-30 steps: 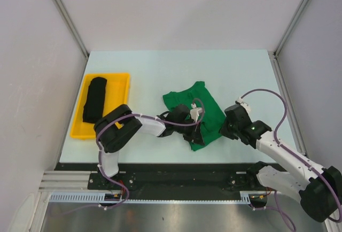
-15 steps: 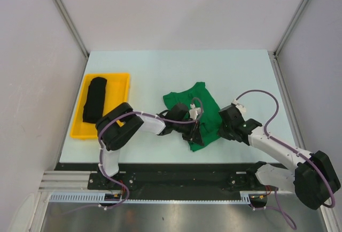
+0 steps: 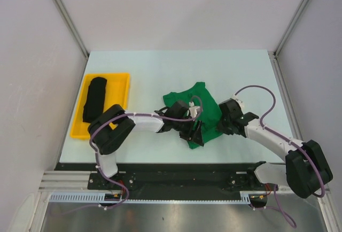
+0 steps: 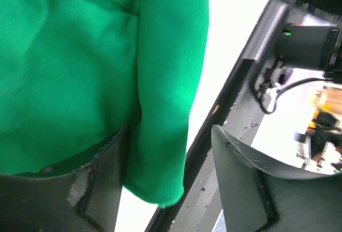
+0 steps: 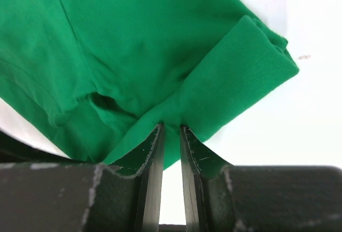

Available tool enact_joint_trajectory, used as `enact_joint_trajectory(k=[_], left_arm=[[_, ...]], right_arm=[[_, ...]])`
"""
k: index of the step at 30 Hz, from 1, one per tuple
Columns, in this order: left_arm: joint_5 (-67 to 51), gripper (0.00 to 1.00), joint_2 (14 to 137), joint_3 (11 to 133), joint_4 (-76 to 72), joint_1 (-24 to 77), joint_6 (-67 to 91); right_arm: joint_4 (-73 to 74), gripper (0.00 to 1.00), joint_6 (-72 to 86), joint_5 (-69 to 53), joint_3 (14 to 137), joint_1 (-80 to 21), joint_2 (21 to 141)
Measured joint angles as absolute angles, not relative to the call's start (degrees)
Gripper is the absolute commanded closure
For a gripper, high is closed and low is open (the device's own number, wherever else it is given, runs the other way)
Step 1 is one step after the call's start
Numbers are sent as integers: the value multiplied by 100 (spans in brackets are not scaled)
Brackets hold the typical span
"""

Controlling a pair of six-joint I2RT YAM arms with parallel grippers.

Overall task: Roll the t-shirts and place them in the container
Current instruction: Roll the T-shirt to the center of the board.

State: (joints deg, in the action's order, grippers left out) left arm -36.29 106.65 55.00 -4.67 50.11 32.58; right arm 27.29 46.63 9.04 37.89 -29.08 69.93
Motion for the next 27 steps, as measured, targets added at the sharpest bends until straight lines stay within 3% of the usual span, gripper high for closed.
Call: enact_joint_trajectory(k=[15, 27], left_arm=[[-1015, 26, 9002, 5717, 1203, 5089, 2482], [1581, 19, 9325, 6259, 1330, 6958, 1474]], right_arm=[[2414, 77, 4515, 725, 4381, -2788, 7992], [2036, 77, 4517, 482, 4613, -2692, 8670]])
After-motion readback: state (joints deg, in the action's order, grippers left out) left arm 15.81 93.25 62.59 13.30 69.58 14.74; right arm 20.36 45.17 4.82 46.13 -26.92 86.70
